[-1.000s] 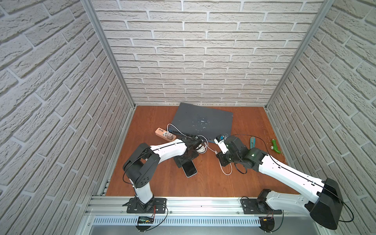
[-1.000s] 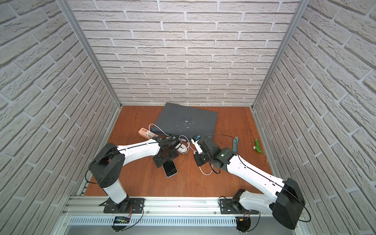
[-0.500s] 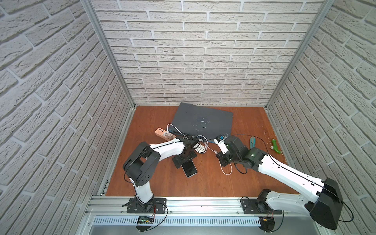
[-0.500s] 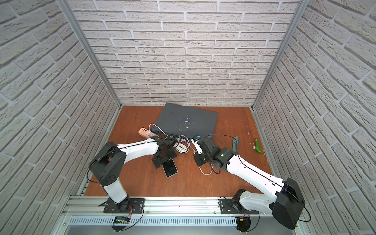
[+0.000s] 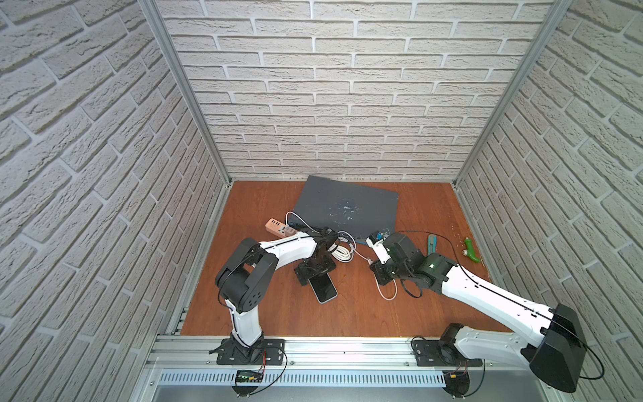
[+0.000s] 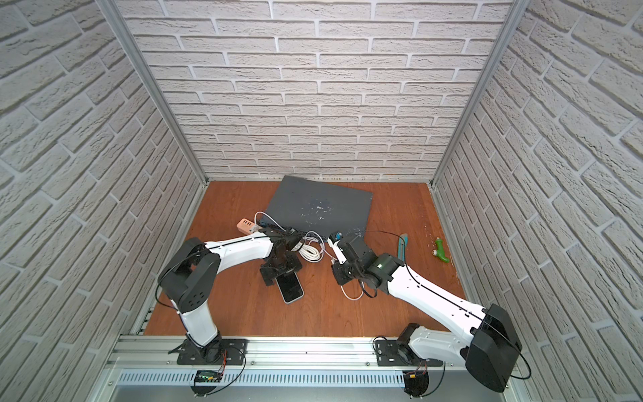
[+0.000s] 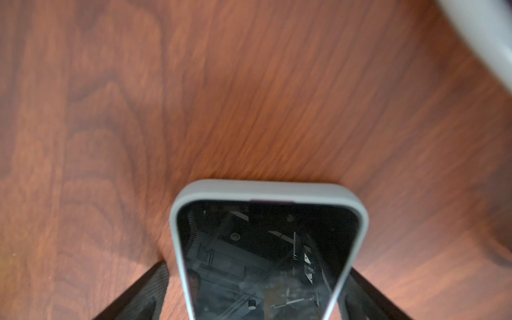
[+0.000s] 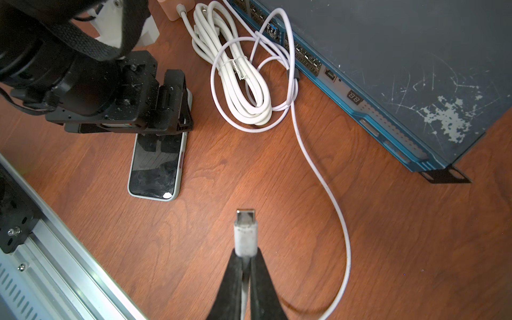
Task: Plug the charging cable into the phone
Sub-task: Pick up the phone at the center of the board.
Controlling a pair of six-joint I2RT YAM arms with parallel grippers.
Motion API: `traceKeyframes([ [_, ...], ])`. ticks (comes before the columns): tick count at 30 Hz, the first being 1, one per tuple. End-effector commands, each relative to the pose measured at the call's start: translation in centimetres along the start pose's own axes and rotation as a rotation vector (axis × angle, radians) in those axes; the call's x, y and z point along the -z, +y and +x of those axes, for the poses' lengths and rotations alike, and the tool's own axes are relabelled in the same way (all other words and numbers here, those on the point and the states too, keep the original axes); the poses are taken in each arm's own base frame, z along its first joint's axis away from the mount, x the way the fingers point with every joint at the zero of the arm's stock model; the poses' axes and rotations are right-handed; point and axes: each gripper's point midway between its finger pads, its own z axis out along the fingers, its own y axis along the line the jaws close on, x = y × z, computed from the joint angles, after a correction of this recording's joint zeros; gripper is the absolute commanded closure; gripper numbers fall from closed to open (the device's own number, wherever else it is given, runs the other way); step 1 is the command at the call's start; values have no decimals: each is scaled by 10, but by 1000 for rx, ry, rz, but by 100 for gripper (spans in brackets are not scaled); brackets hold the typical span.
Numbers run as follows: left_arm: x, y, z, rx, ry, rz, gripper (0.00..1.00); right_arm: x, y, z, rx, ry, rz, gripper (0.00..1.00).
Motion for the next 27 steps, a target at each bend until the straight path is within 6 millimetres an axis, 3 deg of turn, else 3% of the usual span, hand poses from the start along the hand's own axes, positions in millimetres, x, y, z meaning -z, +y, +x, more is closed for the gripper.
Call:
traceKeyframes([
  [1, -19, 5, 9, -17, 57, -33, 5, 2, -3, -5, -4, -34, 9, 97],
  [12, -22, -5, 22, -33, 56, -25, 6, 5, -2, -5, -2, -40, 5, 97],
  [27, -29, 6, 19, -29, 44, -51, 10, 4, -2, -3, -7, -39, -2, 97],
])
